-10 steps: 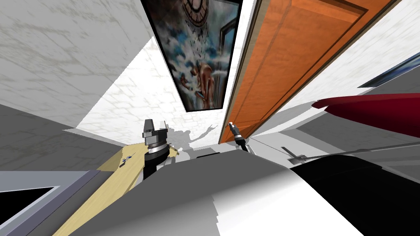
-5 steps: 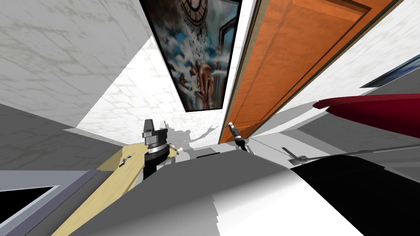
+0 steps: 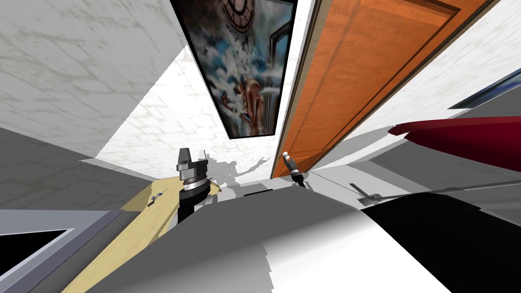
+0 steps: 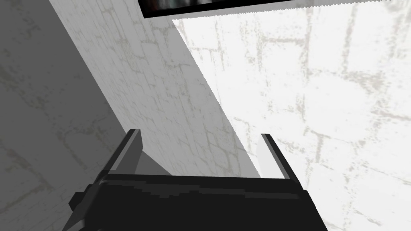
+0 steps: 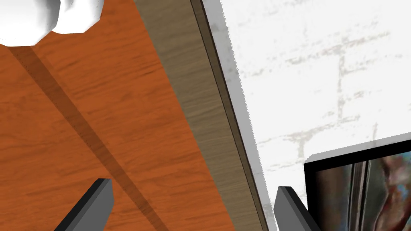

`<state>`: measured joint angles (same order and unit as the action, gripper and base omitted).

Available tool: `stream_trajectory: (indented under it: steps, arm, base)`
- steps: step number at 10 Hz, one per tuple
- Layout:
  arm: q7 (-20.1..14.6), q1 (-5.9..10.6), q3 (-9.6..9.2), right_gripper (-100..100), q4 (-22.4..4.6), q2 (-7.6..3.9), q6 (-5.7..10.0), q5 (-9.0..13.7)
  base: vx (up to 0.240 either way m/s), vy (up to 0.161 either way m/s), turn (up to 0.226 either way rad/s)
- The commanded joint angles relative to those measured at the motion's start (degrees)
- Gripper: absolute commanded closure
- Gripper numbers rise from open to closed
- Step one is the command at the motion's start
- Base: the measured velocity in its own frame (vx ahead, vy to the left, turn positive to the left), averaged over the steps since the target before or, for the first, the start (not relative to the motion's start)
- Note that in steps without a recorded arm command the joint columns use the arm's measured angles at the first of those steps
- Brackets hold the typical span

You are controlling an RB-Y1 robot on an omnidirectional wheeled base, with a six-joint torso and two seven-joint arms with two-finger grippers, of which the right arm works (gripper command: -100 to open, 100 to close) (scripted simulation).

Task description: Pull the door open

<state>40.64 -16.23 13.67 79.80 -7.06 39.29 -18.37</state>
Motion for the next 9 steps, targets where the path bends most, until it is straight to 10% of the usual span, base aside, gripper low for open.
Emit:
stream_trajectory:
  steps: [1,9]
  arm:
    - [1.14,0.71,0.37,-100,-1.71,-0.09,0.51,-0.37]
    - [7.97,3.64,2.23,-100,-10.43,0.19,3.25,-2.93]
  base:
    - [-0.010,-0.025,0.006]
    - [-0.014,-0.034,0.008]
